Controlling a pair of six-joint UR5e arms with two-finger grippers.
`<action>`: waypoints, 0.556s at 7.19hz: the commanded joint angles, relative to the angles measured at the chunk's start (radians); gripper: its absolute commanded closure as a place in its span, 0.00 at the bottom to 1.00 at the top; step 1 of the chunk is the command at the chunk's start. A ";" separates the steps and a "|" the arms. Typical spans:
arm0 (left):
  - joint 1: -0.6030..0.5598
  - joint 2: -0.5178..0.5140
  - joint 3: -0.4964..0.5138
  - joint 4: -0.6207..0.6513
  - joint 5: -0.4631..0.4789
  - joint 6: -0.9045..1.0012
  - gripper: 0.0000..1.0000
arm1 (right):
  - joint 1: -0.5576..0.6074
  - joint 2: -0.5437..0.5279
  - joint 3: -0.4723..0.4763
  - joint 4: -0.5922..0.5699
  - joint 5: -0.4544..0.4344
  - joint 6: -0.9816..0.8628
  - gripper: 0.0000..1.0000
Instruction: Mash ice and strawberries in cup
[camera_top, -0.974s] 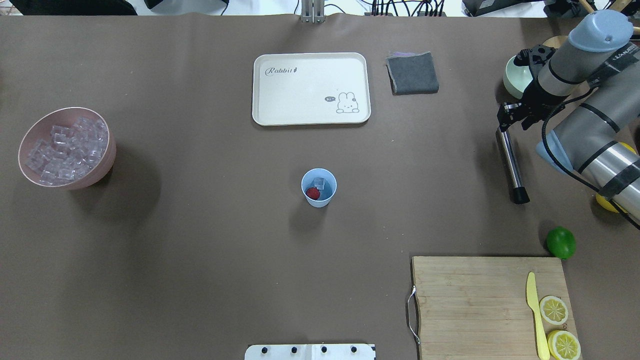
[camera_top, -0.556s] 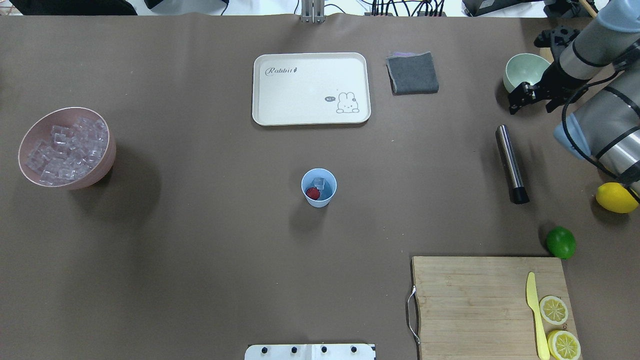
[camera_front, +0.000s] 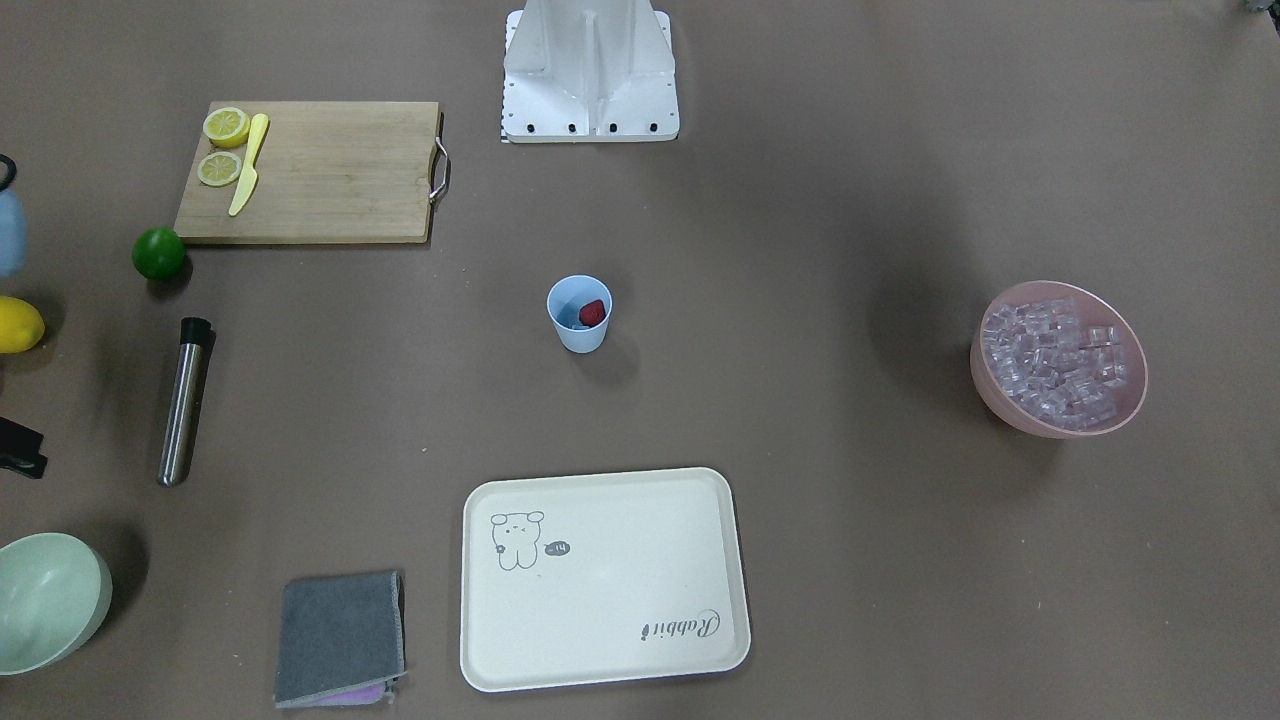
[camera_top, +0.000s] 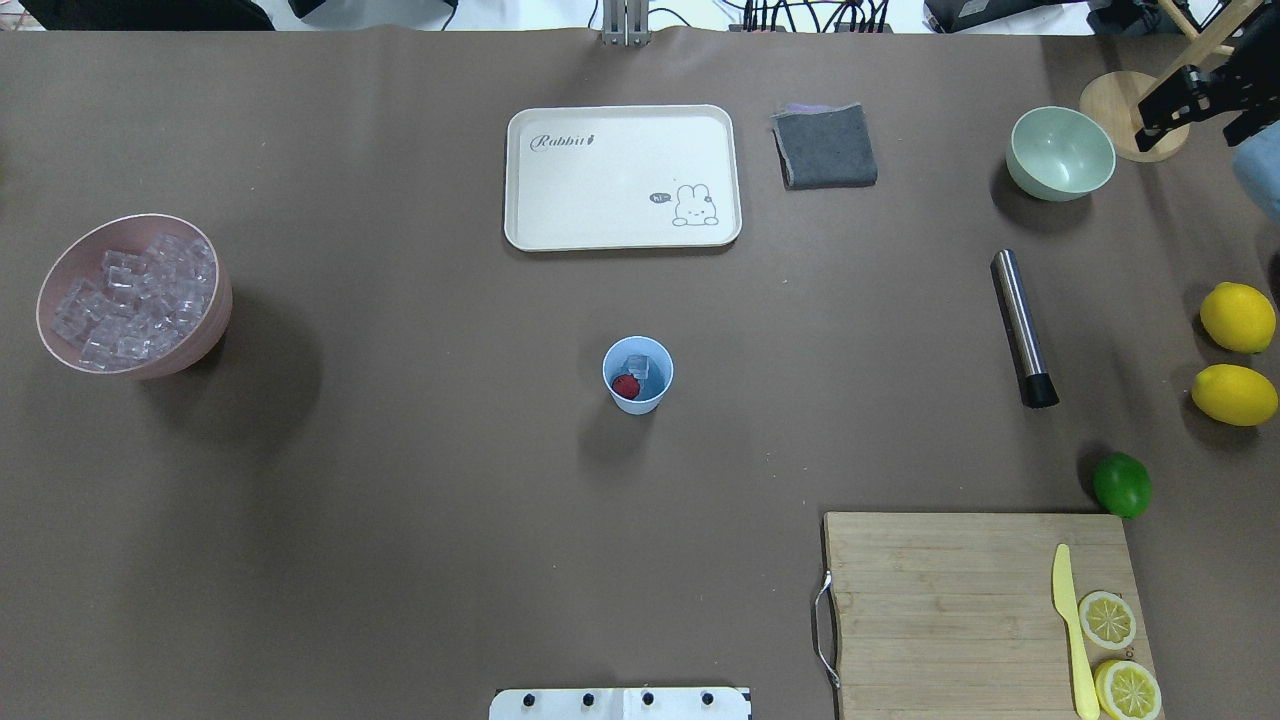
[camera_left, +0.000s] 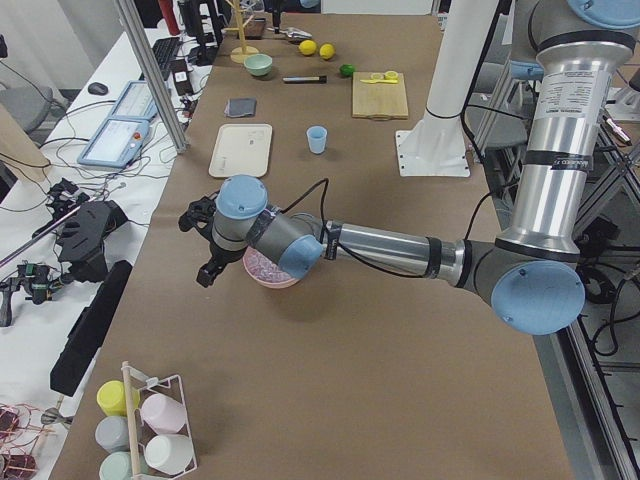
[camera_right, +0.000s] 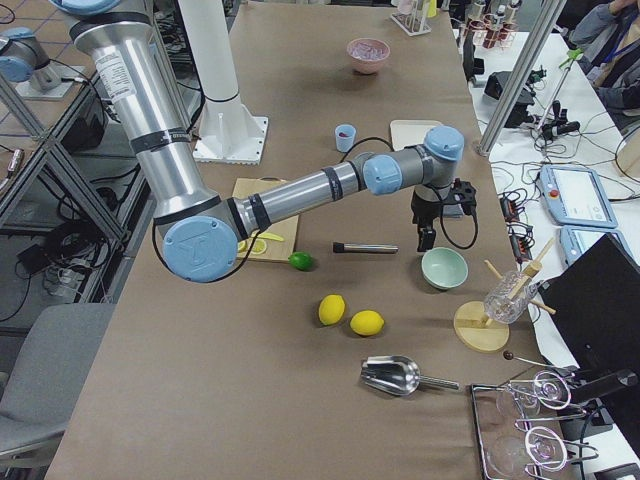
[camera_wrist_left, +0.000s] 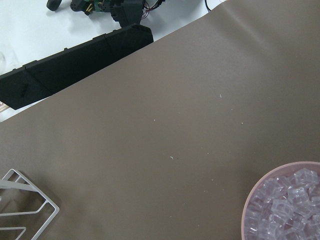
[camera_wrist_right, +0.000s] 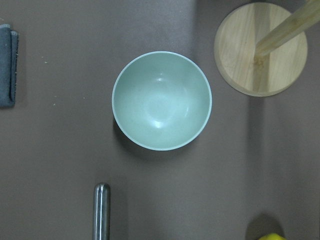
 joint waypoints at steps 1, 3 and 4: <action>-0.008 -0.015 -0.003 0.049 0.001 -0.129 0.03 | 0.072 -0.109 0.191 -0.099 -0.004 -0.109 0.00; -0.026 -0.005 -0.001 0.048 0.003 -0.138 0.03 | 0.081 -0.212 0.272 -0.088 -0.010 -0.121 0.00; -0.026 -0.003 0.005 0.049 0.042 -0.145 0.03 | 0.079 -0.223 0.266 -0.088 -0.012 -0.153 0.00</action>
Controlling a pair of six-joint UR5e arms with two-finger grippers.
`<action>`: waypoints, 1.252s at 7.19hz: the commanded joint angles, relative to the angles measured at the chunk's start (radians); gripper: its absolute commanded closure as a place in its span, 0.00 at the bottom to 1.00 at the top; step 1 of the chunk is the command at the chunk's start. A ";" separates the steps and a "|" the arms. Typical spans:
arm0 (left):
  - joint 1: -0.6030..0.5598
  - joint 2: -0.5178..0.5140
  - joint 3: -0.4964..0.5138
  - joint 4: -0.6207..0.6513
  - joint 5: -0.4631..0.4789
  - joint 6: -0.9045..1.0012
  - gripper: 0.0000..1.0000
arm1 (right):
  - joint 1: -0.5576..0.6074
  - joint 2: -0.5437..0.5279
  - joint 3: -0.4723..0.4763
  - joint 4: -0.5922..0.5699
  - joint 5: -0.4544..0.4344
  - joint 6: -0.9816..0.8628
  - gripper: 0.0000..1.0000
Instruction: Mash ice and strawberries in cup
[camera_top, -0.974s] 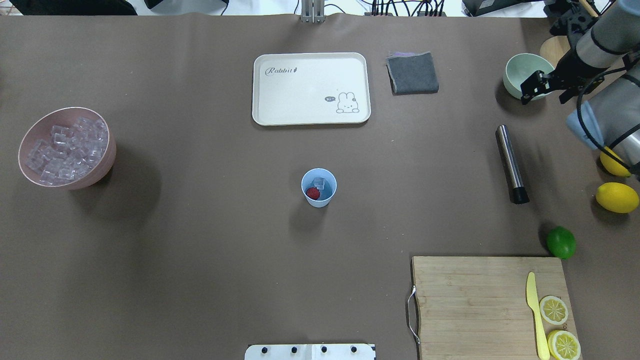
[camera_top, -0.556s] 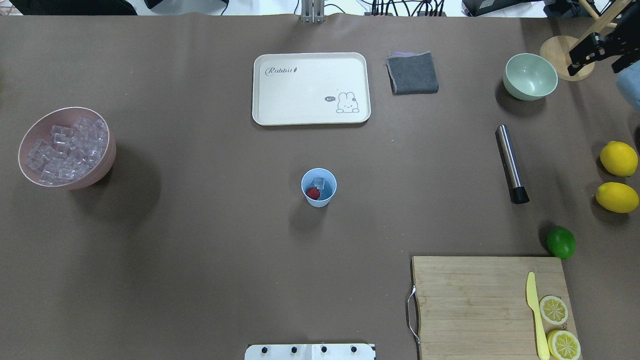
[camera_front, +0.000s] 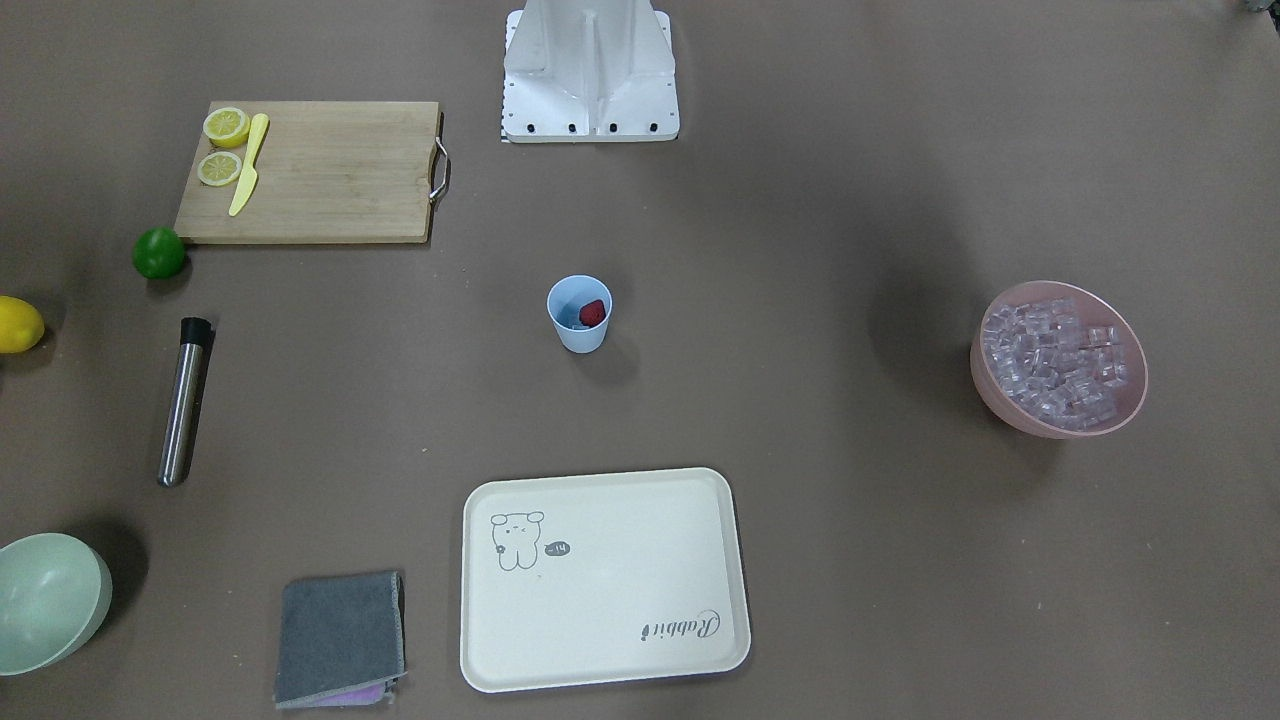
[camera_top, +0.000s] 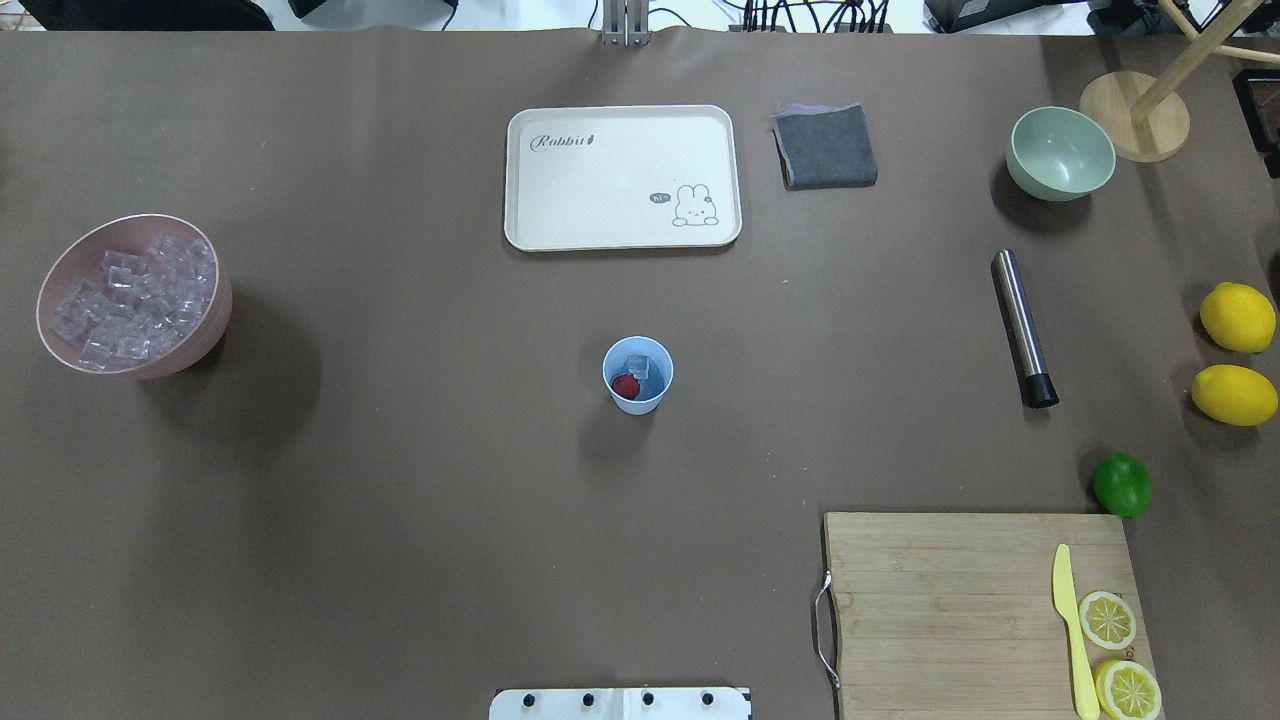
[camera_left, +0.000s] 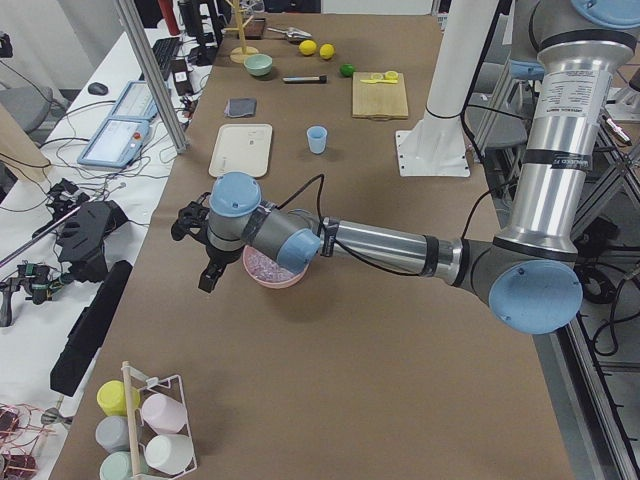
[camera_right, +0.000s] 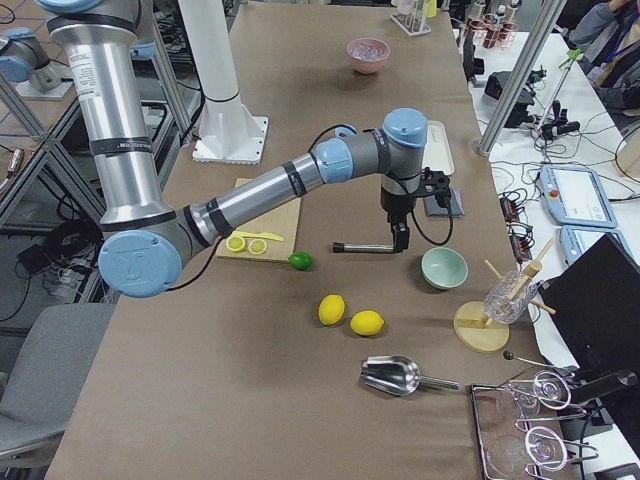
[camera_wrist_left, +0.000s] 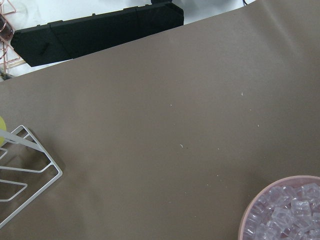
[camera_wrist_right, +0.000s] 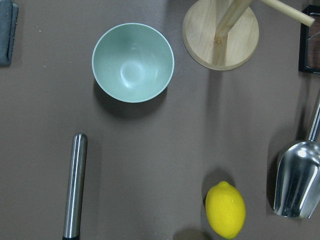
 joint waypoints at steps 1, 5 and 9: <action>-0.003 0.003 0.005 0.003 0.113 -0.016 0.03 | 0.002 -0.054 0.012 0.002 -0.001 -0.072 0.00; 0.003 0.010 0.048 -0.009 0.135 -0.184 0.03 | 0.029 -0.077 0.022 0.004 -0.002 -0.075 0.00; 0.004 0.018 0.056 -0.003 0.138 -0.186 0.03 | 0.013 -0.043 -0.104 0.084 0.007 -0.074 0.00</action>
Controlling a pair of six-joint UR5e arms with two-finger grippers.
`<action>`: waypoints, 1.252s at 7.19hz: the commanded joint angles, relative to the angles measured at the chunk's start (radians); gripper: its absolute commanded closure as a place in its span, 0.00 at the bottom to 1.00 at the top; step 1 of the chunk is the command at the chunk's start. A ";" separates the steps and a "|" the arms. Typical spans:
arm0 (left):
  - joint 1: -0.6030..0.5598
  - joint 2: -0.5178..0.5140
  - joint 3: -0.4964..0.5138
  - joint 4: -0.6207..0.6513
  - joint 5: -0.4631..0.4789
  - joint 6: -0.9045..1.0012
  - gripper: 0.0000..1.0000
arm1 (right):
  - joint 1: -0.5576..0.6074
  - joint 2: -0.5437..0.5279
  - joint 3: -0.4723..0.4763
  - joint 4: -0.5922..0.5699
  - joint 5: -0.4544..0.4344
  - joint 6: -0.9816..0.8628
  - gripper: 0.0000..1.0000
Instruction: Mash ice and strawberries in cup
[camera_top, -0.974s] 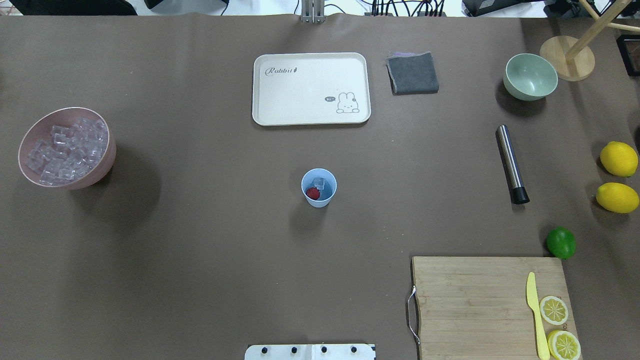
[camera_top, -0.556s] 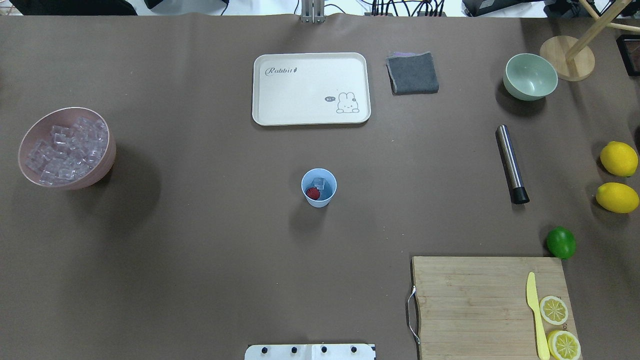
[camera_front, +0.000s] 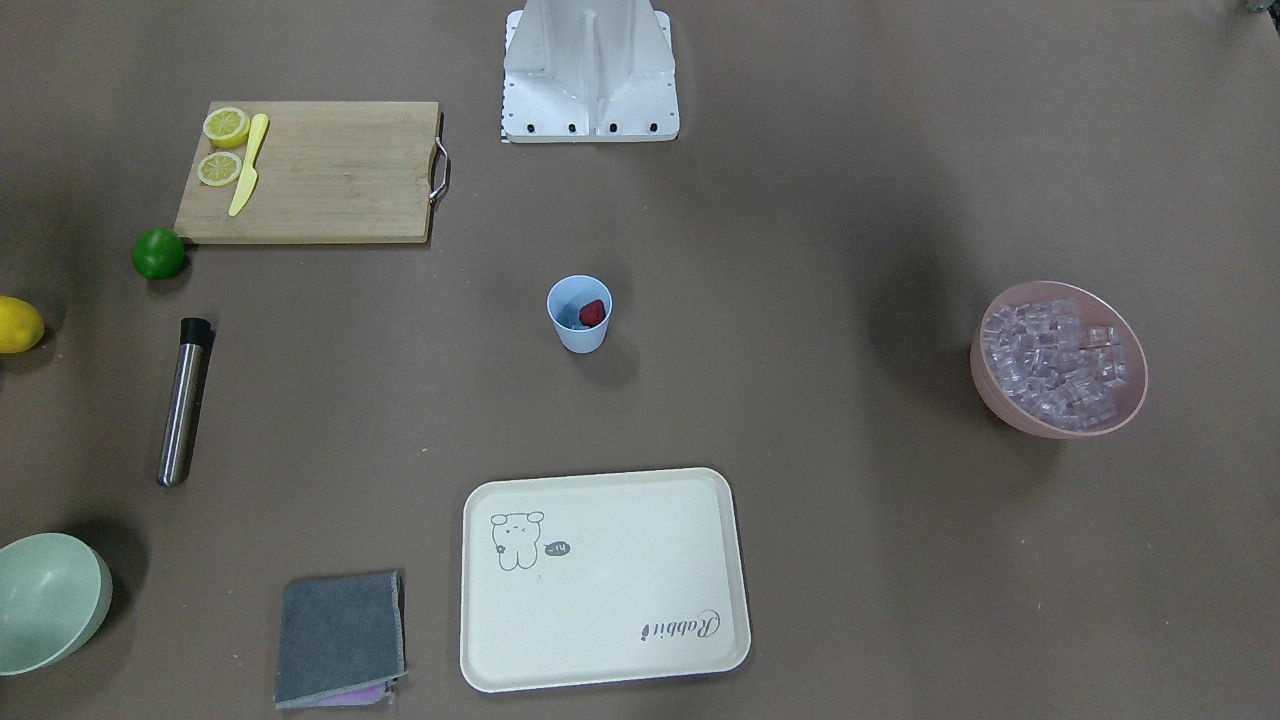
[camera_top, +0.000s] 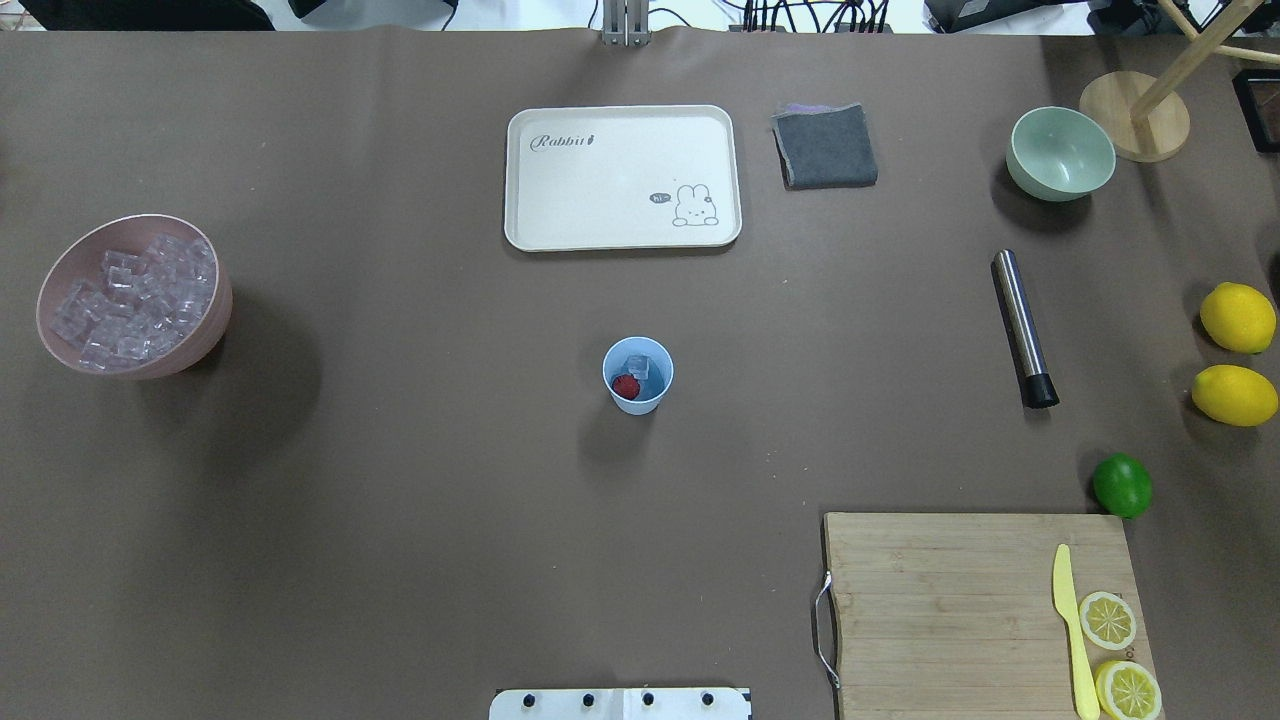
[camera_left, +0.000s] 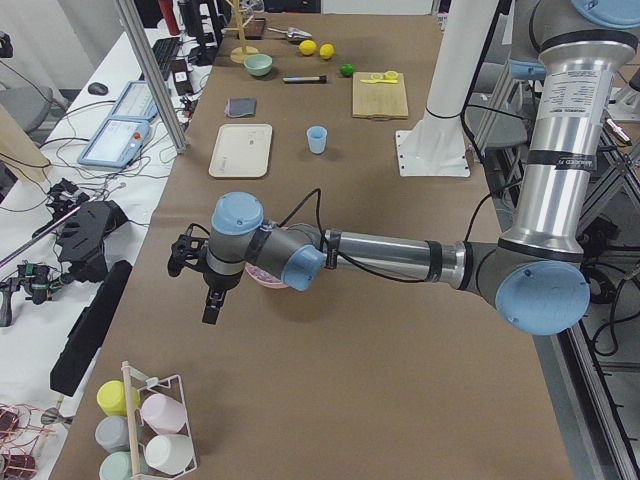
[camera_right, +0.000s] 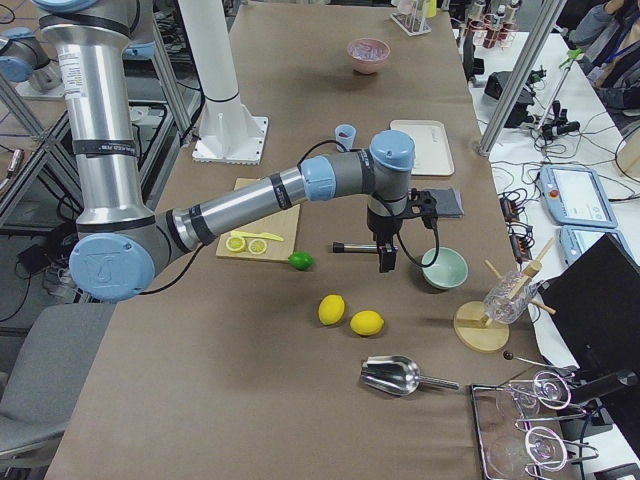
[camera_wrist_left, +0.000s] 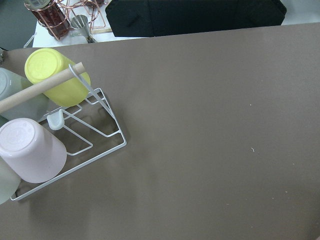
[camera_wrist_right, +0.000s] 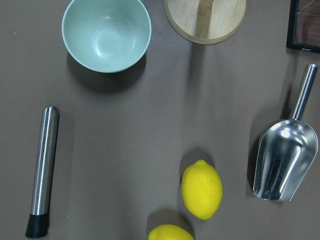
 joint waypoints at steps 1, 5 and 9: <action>0.003 -0.006 0.009 0.003 0.000 -0.002 0.03 | -0.019 0.016 -0.128 0.123 0.002 0.003 0.00; 0.006 -0.001 0.006 -0.003 -0.001 -0.002 0.03 | -0.019 0.013 -0.156 0.156 0.016 0.012 0.00; 0.007 -0.035 0.008 0.014 -0.008 -0.005 0.03 | -0.019 0.035 -0.142 0.140 0.003 0.010 0.00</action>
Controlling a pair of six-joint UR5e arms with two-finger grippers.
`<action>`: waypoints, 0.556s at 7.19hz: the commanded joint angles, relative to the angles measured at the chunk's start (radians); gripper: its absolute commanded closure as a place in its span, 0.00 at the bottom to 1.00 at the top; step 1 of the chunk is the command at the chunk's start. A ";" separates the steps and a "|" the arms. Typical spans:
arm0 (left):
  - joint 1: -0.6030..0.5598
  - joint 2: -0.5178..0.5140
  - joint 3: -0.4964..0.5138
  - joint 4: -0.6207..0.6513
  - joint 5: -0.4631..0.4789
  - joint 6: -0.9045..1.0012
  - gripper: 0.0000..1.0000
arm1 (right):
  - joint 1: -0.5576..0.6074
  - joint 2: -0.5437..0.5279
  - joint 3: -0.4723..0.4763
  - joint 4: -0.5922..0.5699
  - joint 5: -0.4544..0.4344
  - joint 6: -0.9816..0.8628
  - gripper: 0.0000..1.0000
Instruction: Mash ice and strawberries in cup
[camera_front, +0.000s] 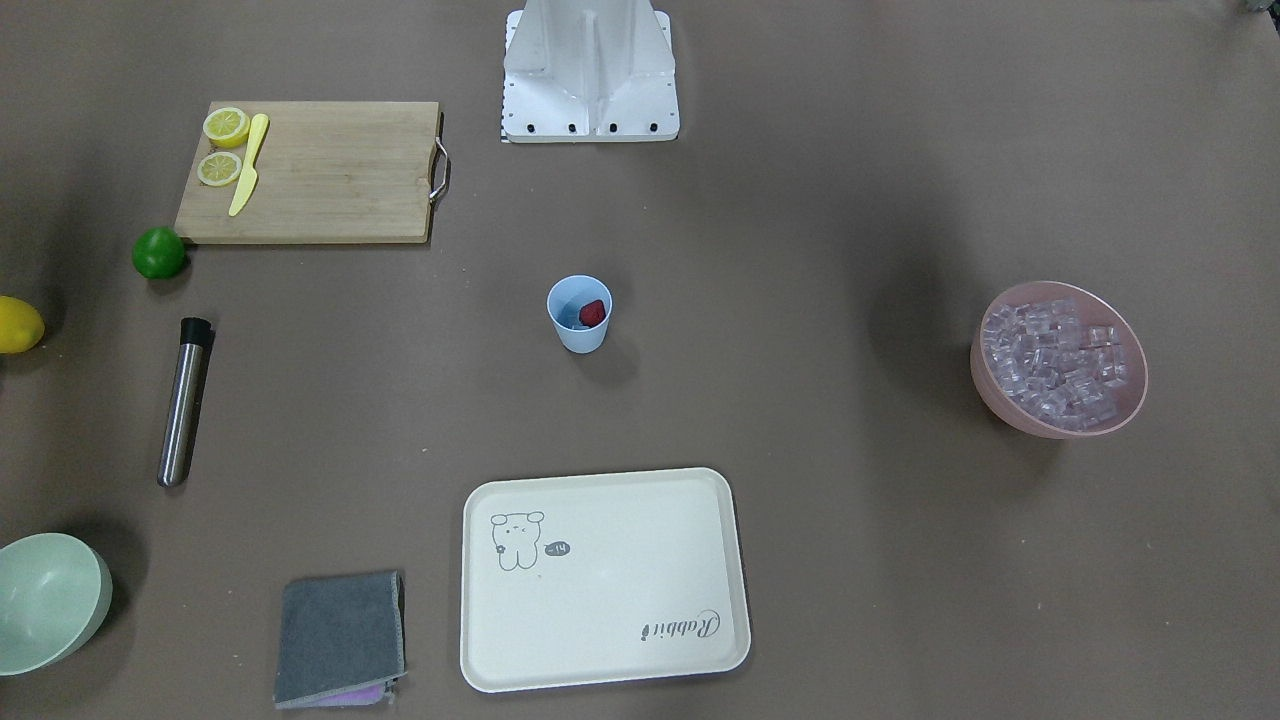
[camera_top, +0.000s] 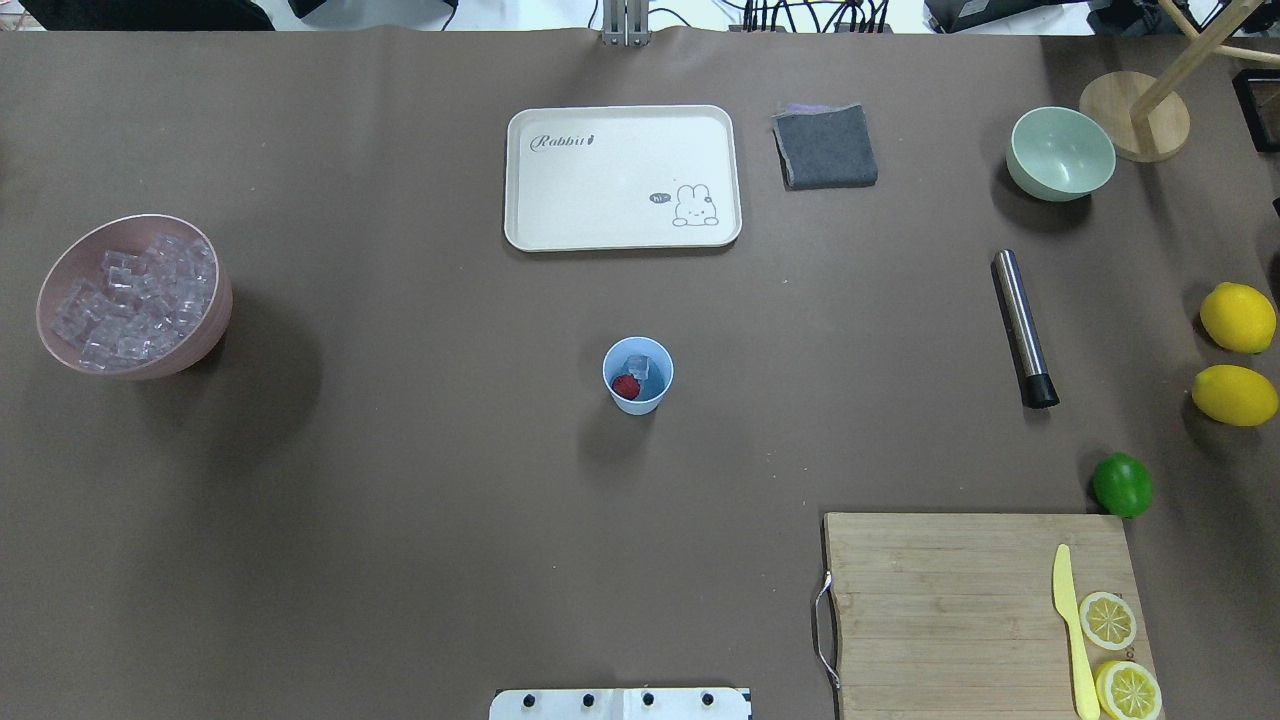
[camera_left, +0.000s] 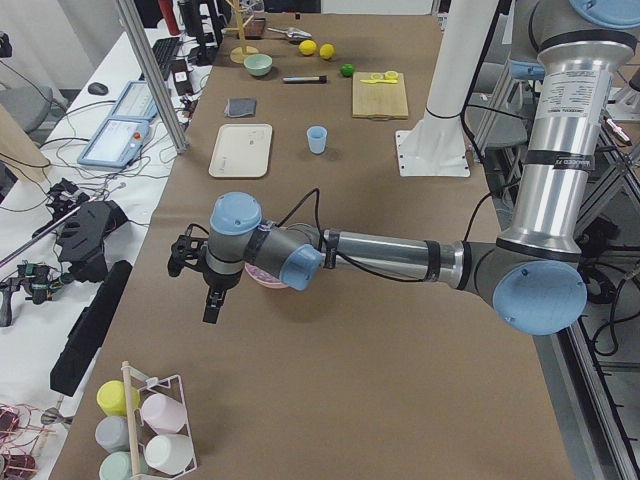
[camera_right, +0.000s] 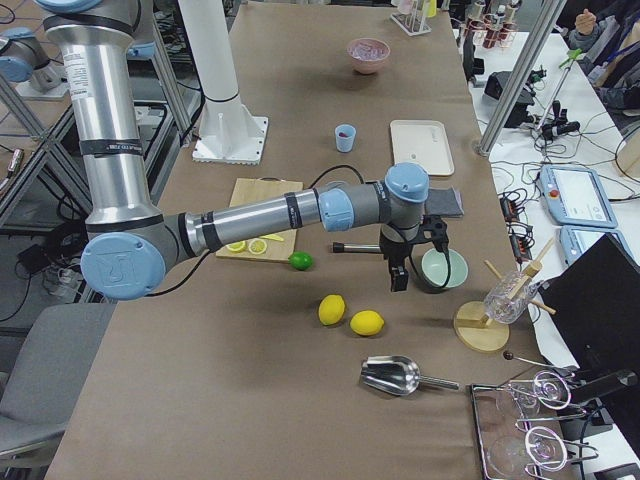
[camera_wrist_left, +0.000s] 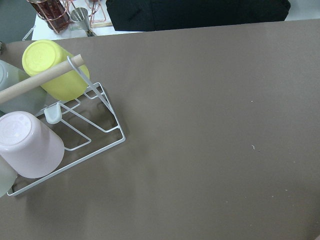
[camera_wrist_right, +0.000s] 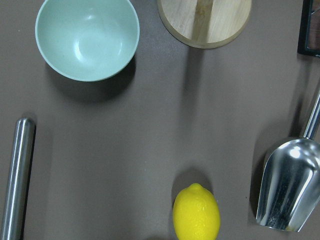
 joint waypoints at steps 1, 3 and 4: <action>0.000 -0.031 0.006 0.009 -0.001 -0.034 0.03 | -0.006 0.012 0.005 -0.025 -0.008 -0.001 0.00; 0.000 -0.077 0.032 0.034 -0.006 -0.054 0.03 | -0.001 0.009 0.008 -0.036 -0.010 -0.010 0.00; 0.000 -0.092 0.029 0.073 -0.007 -0.053 0.03 | -0.001 0.006 0.008 -0.034 -0.010 -0.012 0.00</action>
